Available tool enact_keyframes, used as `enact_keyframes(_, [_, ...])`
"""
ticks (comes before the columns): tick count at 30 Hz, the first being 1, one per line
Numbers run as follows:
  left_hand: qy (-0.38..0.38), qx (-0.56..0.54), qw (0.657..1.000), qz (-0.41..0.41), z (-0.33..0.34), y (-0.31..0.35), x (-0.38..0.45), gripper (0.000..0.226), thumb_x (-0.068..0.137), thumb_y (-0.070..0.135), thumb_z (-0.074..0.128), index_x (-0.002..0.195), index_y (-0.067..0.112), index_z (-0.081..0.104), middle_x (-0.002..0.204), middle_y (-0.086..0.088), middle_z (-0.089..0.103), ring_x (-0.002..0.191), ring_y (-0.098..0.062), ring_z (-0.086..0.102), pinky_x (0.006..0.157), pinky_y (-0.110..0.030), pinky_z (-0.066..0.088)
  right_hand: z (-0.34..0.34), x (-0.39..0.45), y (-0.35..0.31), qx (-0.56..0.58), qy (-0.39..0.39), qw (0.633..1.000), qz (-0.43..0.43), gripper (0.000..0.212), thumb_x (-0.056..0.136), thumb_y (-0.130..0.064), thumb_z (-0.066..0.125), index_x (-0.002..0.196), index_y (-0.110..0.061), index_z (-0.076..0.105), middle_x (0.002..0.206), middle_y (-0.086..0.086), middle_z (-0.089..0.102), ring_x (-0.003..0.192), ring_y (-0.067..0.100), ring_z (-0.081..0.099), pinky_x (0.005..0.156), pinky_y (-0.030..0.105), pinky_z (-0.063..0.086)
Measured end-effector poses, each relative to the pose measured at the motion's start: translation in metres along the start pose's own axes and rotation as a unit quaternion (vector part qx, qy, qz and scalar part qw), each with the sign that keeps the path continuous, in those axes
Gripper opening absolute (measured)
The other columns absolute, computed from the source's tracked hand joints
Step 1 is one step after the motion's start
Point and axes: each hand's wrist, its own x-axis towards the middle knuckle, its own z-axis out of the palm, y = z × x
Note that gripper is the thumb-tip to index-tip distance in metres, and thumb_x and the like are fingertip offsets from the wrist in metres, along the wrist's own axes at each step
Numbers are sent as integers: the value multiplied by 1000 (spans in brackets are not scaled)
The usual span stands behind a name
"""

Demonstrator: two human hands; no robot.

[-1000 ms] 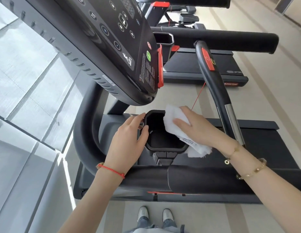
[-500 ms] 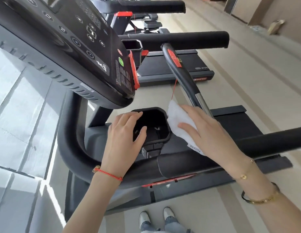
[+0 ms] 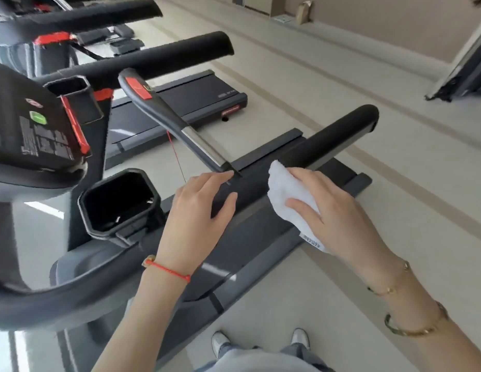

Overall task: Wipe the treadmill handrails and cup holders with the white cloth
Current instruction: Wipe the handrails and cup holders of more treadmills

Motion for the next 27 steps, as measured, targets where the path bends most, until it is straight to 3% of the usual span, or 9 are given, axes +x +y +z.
enact_keyframes(4, [-33,-4,998,46,48,44,2,32,95,25,57,126,19,61,121,6,63,113,-13,57,99,-44,45,-26,-42,54,2,19,997,75,35,96,-41,46,131,-43,40,116,-15,52,94,10,54,75,34,48])
enact_keyframes(12, [-118,-29,990,74,154,130,0,31,93,20,60,124,17,63,119,3,64,106,-17,60,94,-43,48,-82,-127,168,-19,59,982,179,33,96,-39,46,129,-39,41,116,-17,52,89,2,45,67,29,36])
enact_keyframes(14, [-129,-40,987,83,179,150,1,30,93,19,61,123,17,63,118,4,64,82,-6,59,88,-41,50,-95,-144,194,-30,60,976,208,34,97,-38,46,131,-37,42,117,-13,53,94,8,50,70,32,41])
enact_keyframes(15, [-132,-46,986,89,191,160,2,30,92,18,62,123,17,63,117,4,65,66,-1,51,84,-41,51,-102,-151,206,-37,60,973,222,34,97,-38,47,131,-36,42,118,-12,54,96,10,52,72,34,43])
enact_keyframes(17, [-146,-57,983,92,213,177,6,31,92,17,63,123,16,64,117,3,65,54,0,36,79,-39,52,-112,-161,228,-41,61,966,246,34,98,-37,47,131,-35,42,120,-10,54,99,13,53,75,36,45])
enact_keyframes(19, [-163,-59,981,89,232,190,12,32,92,17,63,123,15,63,117,1,65,59,-8,42,82,-41,53,-121,-166,248,-39,62,963,261,33,98,-37,48,130,-35,42,119,-10,54,98,14,53,74,36,45])
enact_keyframes(21, [-179,-55,978,87,250,199,21,32,93,18,62,124,14,63,118,0,65,87,-21,61,90,-43,51,-126,-166,267,-39,62,960,270,34,97,-38,47,130,-34,42,119,-10,54,97,13,53,73,34,45])
enact_keyframes(23, [-192,-49,976,86,268,206,33,32,93,19,61,125,14,63,119,0,65,107,-22,61,95,-43,49,-131,-161,286,-39,65,959,275,34,97,-39,47,130,-34,42,120,-11,54,97,13,52,72,34,44])
enact_keyframes(27, [-203,-43,975,85,306,216,66,32,93,20,60,124,15,63,117,0,66,107,-21,61,93,-43,50,-137,-142,331,-37,78,955,284,35,97,-39,48,130,-33,42,122,-13,54,98,11,52,70,31,42])
